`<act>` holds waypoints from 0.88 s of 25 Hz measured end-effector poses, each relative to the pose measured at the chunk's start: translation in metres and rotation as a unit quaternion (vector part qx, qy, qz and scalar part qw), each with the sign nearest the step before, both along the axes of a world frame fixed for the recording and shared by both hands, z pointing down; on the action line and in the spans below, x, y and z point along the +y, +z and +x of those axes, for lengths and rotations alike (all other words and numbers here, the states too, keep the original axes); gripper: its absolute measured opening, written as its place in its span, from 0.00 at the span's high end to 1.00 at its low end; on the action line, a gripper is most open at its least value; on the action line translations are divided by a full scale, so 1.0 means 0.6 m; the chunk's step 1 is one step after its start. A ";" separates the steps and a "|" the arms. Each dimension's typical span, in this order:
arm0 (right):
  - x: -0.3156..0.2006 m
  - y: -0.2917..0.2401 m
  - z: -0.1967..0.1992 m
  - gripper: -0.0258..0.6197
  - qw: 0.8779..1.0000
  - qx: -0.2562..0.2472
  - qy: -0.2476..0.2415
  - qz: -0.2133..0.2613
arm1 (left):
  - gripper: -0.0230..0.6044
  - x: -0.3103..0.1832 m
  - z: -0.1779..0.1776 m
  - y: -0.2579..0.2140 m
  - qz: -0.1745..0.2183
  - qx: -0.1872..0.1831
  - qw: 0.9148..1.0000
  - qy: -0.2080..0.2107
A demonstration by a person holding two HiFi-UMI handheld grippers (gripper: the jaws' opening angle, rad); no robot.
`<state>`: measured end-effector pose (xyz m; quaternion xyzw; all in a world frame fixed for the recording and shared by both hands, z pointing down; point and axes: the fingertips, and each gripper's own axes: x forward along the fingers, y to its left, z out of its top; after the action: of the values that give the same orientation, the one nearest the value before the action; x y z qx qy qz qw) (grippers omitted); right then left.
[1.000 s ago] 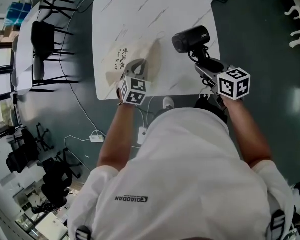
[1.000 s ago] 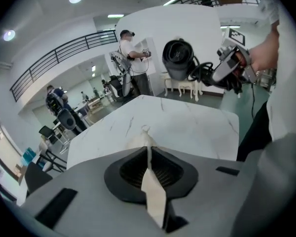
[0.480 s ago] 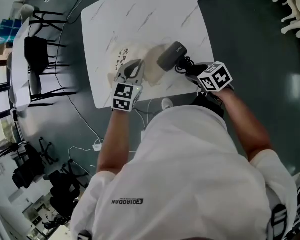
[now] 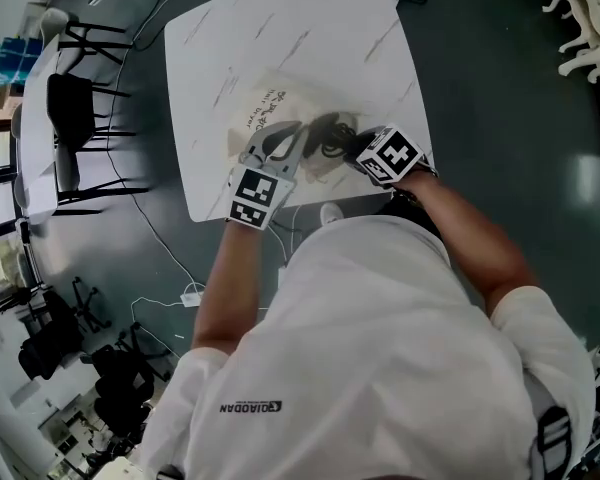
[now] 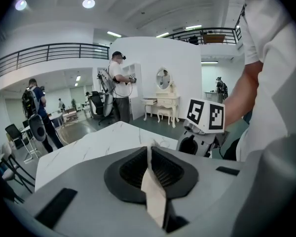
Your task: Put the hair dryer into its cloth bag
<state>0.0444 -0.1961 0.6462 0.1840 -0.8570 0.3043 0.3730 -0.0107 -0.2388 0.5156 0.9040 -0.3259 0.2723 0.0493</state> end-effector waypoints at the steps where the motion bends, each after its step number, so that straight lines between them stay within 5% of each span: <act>1: -0.008 0.001 -0.008 0.62 1.000 0.003 -0.001 0.005 | 0.89 0.002 0.003 0.002 -0.001 0.001 1.000 0.003; 7: -0.057 0.027 -0.053 0.62 0.998 0.041 0.003 0.045 | 0.89 0.000 -0.001 0.041 -0.045 -0.002 0.999 -0.029; 12: -0.072 0.065 -0.077 0.62 0.992 0.084 -0.043 0.082 | 0.88 0.002 -0.012 0.054 -0.084 -0.001 0.995 -0.058; 22: -0.079 0.078 -0.078 0.56 0.990 0.076 -0.063 0.103 | 0.88 -0.008 -0.019 0.067 -0.121 0.019 0.989 -0.079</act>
<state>-0.0021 -0.2437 0.6928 0.1900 -0.8628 0.1751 0.4346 -0.0219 -0.2437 0.5558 0.8682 -0.3597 0.2872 0.1855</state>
